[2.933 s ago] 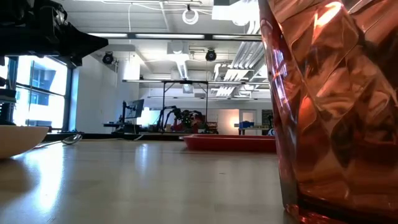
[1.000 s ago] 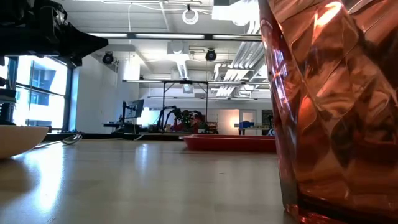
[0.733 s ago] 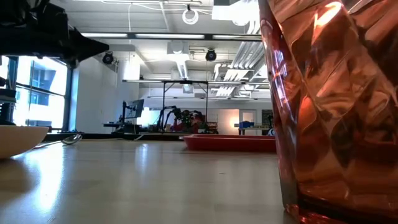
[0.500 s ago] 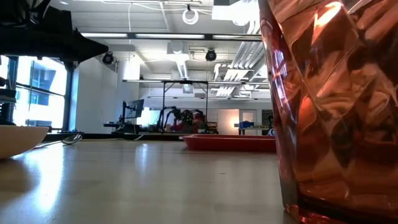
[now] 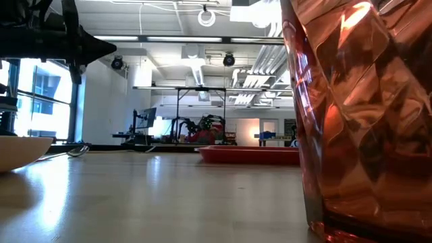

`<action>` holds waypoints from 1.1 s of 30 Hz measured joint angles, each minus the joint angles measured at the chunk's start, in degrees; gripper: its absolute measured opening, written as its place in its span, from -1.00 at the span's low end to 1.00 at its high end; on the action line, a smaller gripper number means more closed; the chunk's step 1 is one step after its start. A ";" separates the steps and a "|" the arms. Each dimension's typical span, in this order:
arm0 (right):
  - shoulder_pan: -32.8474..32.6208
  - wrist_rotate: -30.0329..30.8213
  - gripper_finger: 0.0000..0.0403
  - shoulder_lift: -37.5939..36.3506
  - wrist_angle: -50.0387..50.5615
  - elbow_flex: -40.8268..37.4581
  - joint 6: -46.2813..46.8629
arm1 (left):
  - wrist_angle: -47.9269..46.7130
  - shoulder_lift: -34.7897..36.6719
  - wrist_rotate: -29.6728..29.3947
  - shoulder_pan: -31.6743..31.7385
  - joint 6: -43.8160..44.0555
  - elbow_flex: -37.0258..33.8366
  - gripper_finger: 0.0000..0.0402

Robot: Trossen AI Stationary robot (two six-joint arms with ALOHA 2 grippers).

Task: Pick and place plate/cup/fork/spoon on tray
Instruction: Put the pink plate on the red tray

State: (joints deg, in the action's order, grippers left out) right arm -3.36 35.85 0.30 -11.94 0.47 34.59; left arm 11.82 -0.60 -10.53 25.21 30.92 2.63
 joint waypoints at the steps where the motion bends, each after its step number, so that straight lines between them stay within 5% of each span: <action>1: 0.00 0.69 -1.00 0.00 0.46 0.00 1.37 | 0.62 -0.21 -0.15 0.02 0.59 0.00 -1.00; 8: 0.00 1.63 -0.92 0.17 7.87 0.02 10.81 | 1.75 -2.00 8.57 -1.66 7.15 0.02 -1.00; 20: 0.00 0.56 -0.34 0.83 7.97 0.37 11.77 | 1.87 -10.04 7.08 -6.38 6.45 2.72 -1.00; 33: 0.00 -0.03 -0.26 0.83 2.49 0.52 11.48 | 1.83 -17.68 7.28 -11.03 2.97 9.64 -1.00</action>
State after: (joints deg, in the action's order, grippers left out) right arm -3.36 35.82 1.13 -9.45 0.99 46.06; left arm 13.65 -18.28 -3.25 14.18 33.89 12.27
